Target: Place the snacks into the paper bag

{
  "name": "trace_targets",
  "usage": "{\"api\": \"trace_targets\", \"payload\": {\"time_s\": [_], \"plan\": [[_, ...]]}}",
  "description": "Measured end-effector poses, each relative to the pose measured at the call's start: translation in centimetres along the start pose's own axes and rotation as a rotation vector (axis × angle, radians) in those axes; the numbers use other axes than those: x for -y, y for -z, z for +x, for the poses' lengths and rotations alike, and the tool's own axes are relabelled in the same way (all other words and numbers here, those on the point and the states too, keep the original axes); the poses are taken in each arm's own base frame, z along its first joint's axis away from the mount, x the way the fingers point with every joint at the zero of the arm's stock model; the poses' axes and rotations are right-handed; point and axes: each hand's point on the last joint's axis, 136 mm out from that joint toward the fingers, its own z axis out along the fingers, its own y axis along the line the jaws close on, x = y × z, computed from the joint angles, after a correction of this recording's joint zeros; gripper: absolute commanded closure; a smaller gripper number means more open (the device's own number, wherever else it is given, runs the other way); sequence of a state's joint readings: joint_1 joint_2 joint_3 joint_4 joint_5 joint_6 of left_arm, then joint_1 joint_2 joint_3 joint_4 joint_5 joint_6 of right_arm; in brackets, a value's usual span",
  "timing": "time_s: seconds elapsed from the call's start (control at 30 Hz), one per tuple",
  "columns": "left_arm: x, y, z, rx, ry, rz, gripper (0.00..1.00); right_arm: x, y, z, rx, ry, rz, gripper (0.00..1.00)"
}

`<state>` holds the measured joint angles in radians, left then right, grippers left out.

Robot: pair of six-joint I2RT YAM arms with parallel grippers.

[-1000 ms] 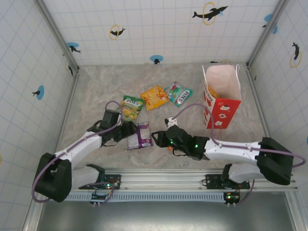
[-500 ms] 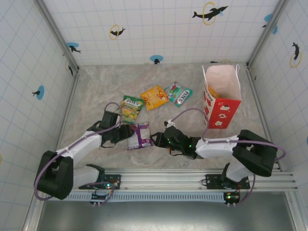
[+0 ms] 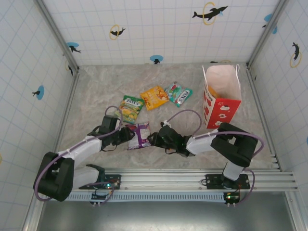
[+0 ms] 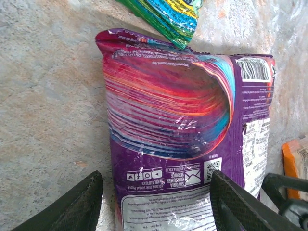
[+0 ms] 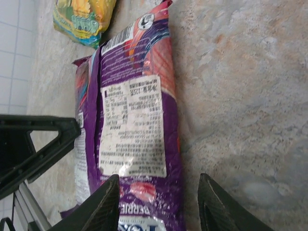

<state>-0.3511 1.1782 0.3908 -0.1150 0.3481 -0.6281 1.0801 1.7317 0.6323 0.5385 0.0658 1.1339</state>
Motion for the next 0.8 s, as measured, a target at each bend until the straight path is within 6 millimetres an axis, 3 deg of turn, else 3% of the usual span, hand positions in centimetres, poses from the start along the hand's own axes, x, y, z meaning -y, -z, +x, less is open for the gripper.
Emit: {"api": "trace_targets", "payload": {"time_s": [0.47, 0.8], "plan": [[1.0, -0.3, 0.2, 0.071, 0.028, 0.192, 0.43, -0.3, -1.8, 0.7, -0.046, -0.019, -0.008, 0.73], [1.4, -0.4, 1.3, 0.055, 0.053, 0.267, 0.59, -0.7, -2.2, 0.9, -0.056, -0.028, -0.029, 0.73]]}}
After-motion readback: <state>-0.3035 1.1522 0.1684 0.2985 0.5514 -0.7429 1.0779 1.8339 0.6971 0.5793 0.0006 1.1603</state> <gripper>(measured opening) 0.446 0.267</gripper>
